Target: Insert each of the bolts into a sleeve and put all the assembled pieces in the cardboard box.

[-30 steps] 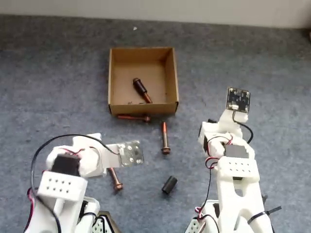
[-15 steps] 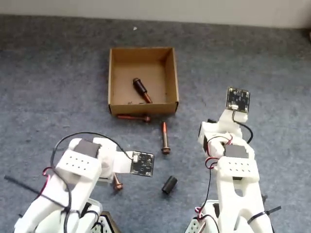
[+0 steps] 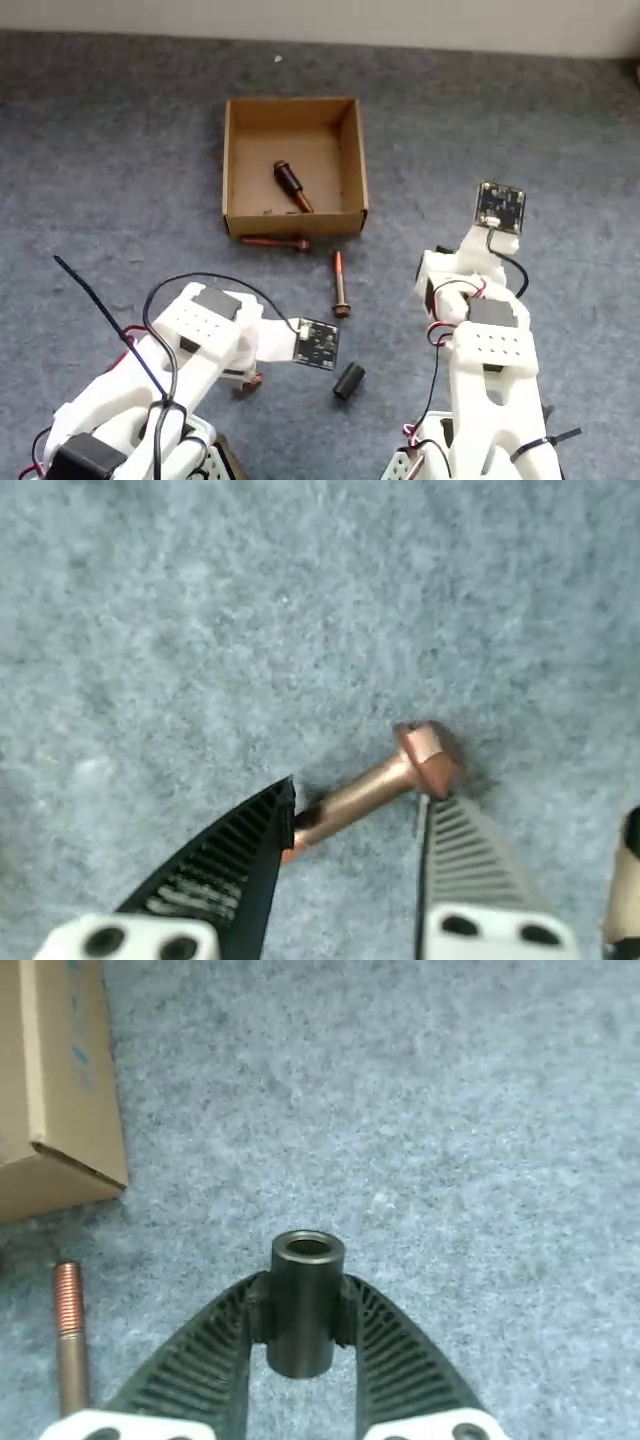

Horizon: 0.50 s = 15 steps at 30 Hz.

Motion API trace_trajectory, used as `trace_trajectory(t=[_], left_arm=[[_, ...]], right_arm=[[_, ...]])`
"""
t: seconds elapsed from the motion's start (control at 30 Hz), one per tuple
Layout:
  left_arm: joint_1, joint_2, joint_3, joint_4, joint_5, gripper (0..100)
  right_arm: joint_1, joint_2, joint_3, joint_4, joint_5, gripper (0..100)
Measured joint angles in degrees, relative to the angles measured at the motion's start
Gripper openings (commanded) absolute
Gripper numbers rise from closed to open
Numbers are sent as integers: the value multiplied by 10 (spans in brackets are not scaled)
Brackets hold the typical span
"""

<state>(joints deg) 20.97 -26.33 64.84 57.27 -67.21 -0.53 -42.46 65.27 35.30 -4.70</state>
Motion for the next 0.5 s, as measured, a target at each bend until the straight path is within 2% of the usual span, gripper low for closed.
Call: trace_trajectory(t=[0.1, 0.3, 0.5], left_arm=[[19, 0, 1, 0, 26, 5], [32, -31, 1, -6, 105, 5], [31, -164, 0, 15, 185, 5]], right_arm=[[1, 0, 0, 0, 0, 5], [1, -5, 0, 0, 0, 5], [1, -7, 0, 0, 0, 5]])
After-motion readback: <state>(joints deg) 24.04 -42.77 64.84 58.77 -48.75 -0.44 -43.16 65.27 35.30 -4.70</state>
